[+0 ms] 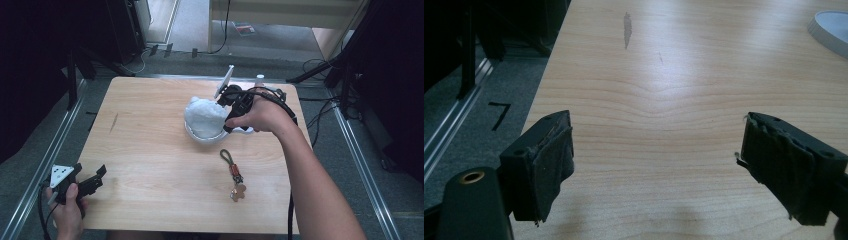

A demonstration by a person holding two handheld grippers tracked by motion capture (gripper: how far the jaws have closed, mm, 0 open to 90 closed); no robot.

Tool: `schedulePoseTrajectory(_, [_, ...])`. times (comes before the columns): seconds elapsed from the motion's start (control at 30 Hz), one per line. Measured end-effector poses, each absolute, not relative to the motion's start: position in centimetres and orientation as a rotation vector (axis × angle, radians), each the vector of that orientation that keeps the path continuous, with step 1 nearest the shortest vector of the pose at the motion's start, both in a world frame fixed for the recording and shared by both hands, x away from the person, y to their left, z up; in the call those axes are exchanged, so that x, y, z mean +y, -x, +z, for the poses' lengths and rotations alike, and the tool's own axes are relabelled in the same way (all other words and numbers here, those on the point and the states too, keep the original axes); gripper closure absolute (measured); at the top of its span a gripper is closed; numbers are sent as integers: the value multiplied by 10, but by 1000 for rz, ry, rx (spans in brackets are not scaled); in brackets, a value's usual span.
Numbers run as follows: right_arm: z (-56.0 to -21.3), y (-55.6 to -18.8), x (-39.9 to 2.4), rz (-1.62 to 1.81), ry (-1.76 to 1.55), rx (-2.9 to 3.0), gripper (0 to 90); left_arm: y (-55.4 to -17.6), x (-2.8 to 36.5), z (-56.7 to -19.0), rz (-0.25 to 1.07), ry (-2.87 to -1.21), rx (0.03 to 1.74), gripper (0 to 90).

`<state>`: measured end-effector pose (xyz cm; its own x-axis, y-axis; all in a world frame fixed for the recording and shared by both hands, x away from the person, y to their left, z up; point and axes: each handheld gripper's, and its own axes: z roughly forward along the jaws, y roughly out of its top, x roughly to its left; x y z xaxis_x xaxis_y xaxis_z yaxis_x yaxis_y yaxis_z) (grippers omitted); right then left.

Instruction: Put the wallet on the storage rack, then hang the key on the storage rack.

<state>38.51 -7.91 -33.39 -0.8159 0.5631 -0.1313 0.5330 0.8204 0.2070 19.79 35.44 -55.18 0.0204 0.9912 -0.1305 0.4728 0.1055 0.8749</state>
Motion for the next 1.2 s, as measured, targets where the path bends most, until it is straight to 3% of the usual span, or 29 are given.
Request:
schedulePoseTrajectory(0.7, [-351, -360, -97, 216, -853, 2843, 325, -198, 354, -552, 808, -1484, 1570, 139])
schedulePoseTrajectory(1.2, [-386, -353, -97, 201, -882, 2867, 430, -199, 353, -552, 804, -1491, 1572, 140])
